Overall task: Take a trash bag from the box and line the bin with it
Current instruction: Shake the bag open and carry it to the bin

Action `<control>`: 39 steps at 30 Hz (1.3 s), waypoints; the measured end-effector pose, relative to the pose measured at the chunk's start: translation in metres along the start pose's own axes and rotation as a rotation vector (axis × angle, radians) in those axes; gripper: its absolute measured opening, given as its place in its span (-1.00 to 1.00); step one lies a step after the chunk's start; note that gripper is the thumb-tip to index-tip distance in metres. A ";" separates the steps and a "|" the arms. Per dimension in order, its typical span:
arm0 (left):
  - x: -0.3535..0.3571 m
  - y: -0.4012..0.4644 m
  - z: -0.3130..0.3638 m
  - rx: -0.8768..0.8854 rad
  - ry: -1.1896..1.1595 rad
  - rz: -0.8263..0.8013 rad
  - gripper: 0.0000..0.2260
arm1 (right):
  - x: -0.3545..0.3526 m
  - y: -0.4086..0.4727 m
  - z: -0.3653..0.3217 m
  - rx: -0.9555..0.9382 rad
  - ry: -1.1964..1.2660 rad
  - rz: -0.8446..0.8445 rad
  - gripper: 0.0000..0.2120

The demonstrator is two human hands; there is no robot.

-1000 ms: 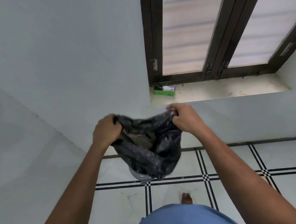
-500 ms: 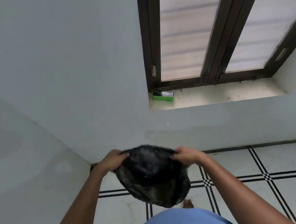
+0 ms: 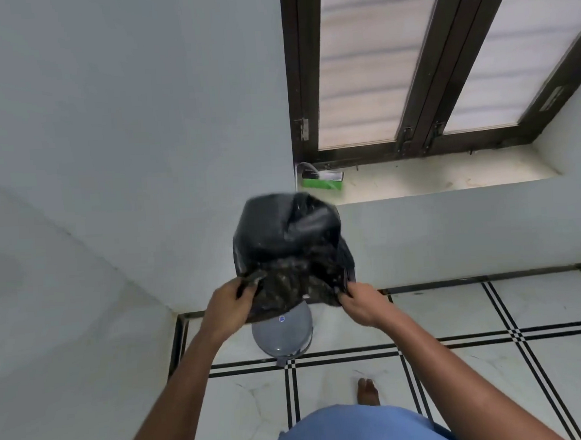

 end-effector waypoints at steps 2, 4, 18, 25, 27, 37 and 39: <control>0.010 0.000 -0.022 -0.094 0.003 -0.112 -0.71 | 0.029 -0.019 0.014 0.142 -0.018 -0.253 -0.64; 0.007 -0.002 -0.030 -0.133 -0.053 -0.117 -0.67 | 0.039 -0.031 0.010 0.187 0.003 -0.325 -0.71; -0.027 -0.050 0.008 0.078 0.634 0.009 -0.39 | -0.021 -0.047 -0.099 -0.072 -0.027 0.488 -0.45; -0.036 -0.022 -0.100 -0.301 0.206 -0.299 -0.91 | 0.000 -0.073 -0.015 0.266 -0.199 0.096 -0.62; -0.024 -0.036 -0.110 -0.400 0.013 -0.521 -0.87 | 0.036 -0.084 -0.004 0.339 0.013 -0.281 -0.77; -0.110 -0.085 0.024 0.414 -0.382 0.528 -0.44 | -0.088 -0.057 -0.113 -0.301 0.255 0.875 -0.36; -0.097 -0.097 0.036 0.532 -0.296 0.541 -0.53 | -0.090 -0.074 -0.128 -0.448 0.063 0.995 -0.36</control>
Point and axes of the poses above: each hand's wrist, its own y-axis towards the middle knuckle, its own x-axis out of the palm, z = x × y, the point moved 8 cm from there along y, towards the middle knuckle, and after that the axes turned 13 degrees about -x, right-handed, at the moved point
